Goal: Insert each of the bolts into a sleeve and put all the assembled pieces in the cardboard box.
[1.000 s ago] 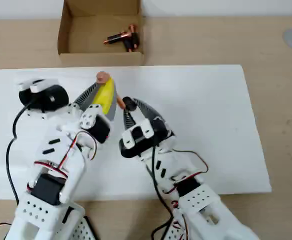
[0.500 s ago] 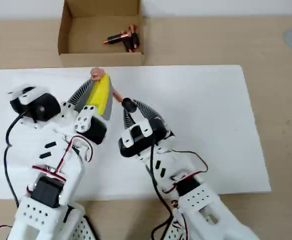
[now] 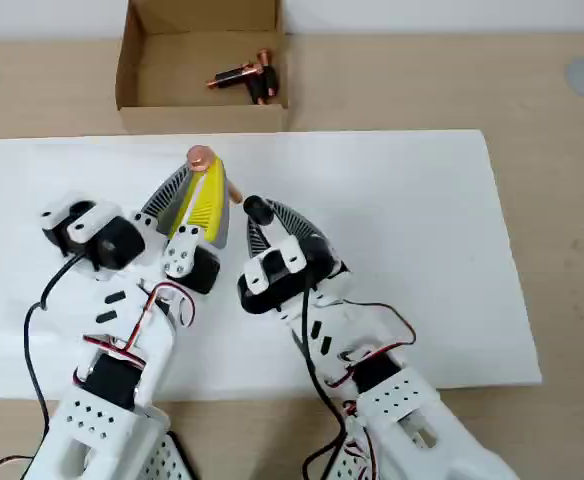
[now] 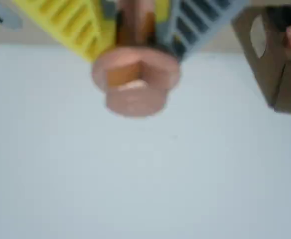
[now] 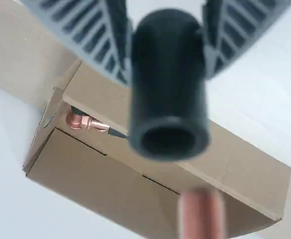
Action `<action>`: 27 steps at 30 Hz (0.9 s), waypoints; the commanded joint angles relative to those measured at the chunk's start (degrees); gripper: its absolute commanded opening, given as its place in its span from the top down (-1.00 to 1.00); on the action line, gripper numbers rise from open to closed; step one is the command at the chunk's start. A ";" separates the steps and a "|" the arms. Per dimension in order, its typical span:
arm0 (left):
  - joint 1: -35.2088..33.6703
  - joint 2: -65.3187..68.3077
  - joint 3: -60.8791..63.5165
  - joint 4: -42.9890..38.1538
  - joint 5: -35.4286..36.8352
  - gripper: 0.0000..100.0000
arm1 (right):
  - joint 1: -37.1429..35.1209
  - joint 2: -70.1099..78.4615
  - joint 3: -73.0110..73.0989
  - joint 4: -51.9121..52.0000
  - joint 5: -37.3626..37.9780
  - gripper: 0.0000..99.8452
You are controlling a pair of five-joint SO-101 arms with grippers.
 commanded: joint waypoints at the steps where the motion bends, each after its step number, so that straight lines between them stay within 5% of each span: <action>1: 1.58 -1.19 -1.49 -1.49 -0.35 0.99 | -0.40 -0.92 -0.13 0.09 -0.53 0.98; 12: 0.88 -1.10 -10.64 10.29 7.12 0.99 | -0.40 -1.10 -0.13 0.09 -0.53 0.98; 27: 0.88 -1.19 -7.74 10.90 7.30 0.99 | -0.40 -1.19 -0.13 0.09 -0.53 0.98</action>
